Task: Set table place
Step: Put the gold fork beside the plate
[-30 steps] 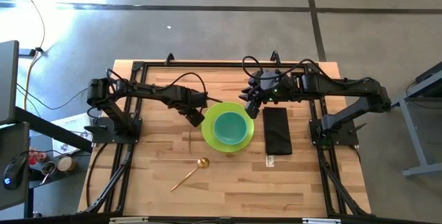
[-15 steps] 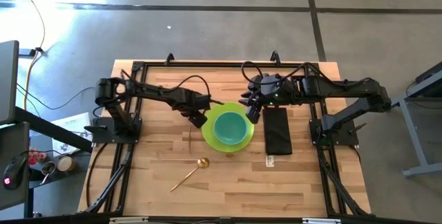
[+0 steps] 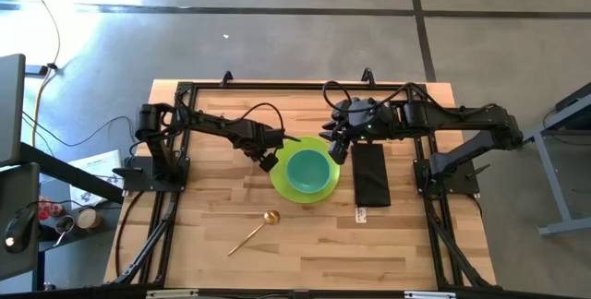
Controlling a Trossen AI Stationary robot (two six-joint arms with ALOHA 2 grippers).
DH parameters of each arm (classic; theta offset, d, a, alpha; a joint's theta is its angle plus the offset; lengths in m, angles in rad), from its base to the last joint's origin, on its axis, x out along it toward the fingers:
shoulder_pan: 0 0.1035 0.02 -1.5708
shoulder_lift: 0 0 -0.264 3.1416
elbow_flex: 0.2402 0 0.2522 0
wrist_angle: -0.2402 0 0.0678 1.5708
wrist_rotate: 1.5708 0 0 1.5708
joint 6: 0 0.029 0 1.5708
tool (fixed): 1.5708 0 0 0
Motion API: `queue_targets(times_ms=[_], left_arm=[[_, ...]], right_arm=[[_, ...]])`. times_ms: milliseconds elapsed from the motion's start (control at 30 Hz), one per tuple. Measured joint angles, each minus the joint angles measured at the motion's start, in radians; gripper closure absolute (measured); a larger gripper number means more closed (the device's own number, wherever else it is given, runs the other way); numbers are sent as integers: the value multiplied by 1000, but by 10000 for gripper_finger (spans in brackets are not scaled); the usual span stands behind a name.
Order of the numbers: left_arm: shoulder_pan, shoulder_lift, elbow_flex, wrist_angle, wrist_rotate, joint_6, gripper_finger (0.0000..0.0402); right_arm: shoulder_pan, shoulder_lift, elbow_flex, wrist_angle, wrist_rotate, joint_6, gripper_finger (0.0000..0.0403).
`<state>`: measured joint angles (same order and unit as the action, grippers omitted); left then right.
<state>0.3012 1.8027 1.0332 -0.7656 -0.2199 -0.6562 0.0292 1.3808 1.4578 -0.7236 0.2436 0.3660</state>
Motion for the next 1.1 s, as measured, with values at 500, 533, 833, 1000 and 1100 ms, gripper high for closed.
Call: queue_targets(times_ms=[500, 533, 833, 1000, 1100], left_arm=[[1, -75, -9, 129, 50, -3, 400], [1, -91, -22, 129, 48, -4, 400], [8, -371, -446, 679, 158, -211, 401], [8, -482, -723, 1095, 161, -365, 401], [6, -492, -850, 1223, 135, -451, 401]], right_arm=[[0, 0, 0, -5, 0, 2, 297], [0, 0, 0, -5, 0, 3, 297], [0, 0, 0, -6, 0, 0, 297], [0, 0, 0, -6, 0, 3, 297], [0, 0, 0, -6, 0, 3, 297]])
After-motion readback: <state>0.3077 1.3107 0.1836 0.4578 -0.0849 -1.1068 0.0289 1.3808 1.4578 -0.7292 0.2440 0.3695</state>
